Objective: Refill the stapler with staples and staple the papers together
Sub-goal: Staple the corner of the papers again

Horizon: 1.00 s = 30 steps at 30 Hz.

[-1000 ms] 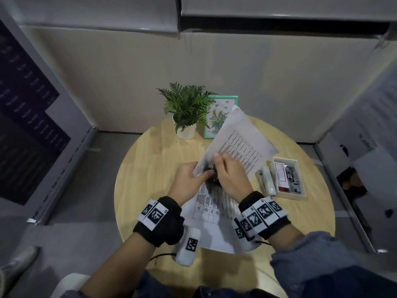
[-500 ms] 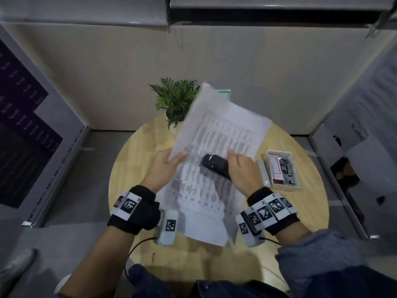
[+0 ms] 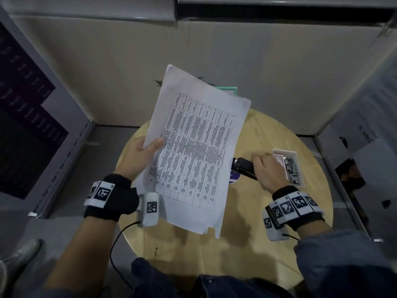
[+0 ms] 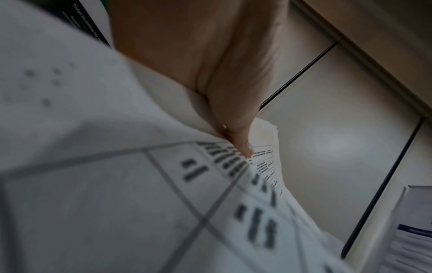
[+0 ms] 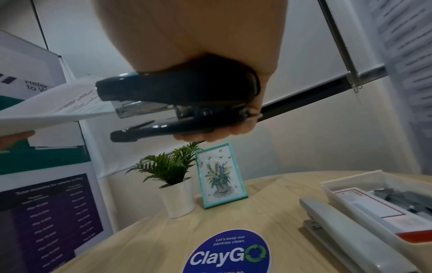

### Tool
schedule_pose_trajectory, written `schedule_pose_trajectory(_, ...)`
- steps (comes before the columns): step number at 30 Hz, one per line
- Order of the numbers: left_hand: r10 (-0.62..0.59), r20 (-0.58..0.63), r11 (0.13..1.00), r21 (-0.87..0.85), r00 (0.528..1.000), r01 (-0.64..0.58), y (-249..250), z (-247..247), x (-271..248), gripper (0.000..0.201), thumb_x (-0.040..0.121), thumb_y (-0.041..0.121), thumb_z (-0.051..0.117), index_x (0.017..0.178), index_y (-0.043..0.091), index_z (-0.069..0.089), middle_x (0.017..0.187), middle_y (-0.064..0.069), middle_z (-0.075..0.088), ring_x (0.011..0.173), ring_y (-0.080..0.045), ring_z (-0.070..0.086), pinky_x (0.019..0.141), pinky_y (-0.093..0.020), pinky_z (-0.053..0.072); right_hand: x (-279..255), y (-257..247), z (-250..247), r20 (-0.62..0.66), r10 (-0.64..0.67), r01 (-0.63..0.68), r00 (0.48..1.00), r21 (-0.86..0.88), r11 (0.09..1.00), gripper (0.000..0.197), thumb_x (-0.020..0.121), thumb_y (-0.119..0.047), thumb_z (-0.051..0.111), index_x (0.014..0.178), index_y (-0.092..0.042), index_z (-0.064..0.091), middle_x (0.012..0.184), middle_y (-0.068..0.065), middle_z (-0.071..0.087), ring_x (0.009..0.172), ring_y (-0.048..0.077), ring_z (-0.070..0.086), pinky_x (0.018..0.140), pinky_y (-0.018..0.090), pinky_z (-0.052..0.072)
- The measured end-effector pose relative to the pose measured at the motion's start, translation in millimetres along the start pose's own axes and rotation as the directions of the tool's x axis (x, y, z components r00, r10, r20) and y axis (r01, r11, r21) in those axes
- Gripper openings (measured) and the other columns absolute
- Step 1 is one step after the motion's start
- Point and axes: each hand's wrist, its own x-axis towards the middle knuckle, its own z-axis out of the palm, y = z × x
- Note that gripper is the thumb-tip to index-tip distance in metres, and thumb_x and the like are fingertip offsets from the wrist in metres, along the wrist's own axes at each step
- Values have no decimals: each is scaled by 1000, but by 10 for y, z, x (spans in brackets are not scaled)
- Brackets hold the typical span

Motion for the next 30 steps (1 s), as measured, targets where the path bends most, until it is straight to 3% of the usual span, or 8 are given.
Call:
schedule_pose_trajectory(5,36,56,999,-21,998,-35,50,76,-13,15,92,19,55,97,29,66,90,16,75,92,-3,68,84,-22,51,23,-37,26,13,-52,52,999,39,998,49,98,-35,30,59,-9,43,54,4,42,56,23,42,55,28,30)
schedule_pose_trajectory(10,76,77,997,-23,994,-74,114,167,-47,16,93,13,53,94,23,65,79,23,73,80,6,67,69,-9,50,26,-83,33,41,-49,46,998,80,996,53,98,-32,31,73,8,54,64,17,51,64,26,42,57,29,30)
schedule_pose_trajectory(16,98,81,995,-26,992,-96,121,209,-20,14,93,14,53,100,16,65,80,24,73,82,6,68,74,-11,51,27,8,75,24,-65,63,998,88,994,61,91,-44,25,74,6,56,63,11,52,67,31,51,60,32,33)
schedule_pose_trajectory(21,100,87,994,-52,991,-96,132,229,3,15,93,11,53,102,13,65,79,21,74,80,2,69,74,-15,54,13,20,51,40,-52,48,998,114,992,54,99,-36,29,74,4,55,64,9,50,69,29,51,65,34,34)
schedule_pose_trajectory(25,98,90,993,-72,991,-91,146,241,-2,16,93,10,52,103,11,65,80,18,74,81,1,69,74,-16,54,6,25,46,19,-49,47,999,115,992,53,99,-33,27,77,4,57,69,15,57,77,33,53,69,35,37)
schedule_pose_trajectory(30,101,100,993,-79,990,-93,155,248,-13,20,93,10,52,110,6,63,80,19,74,81,1,69,75,-16,55,3,45,96,-45,-82,85,996,70,994,59,96,-37,21,80,1,63,77,18,65,77,26,46,70,35,34)
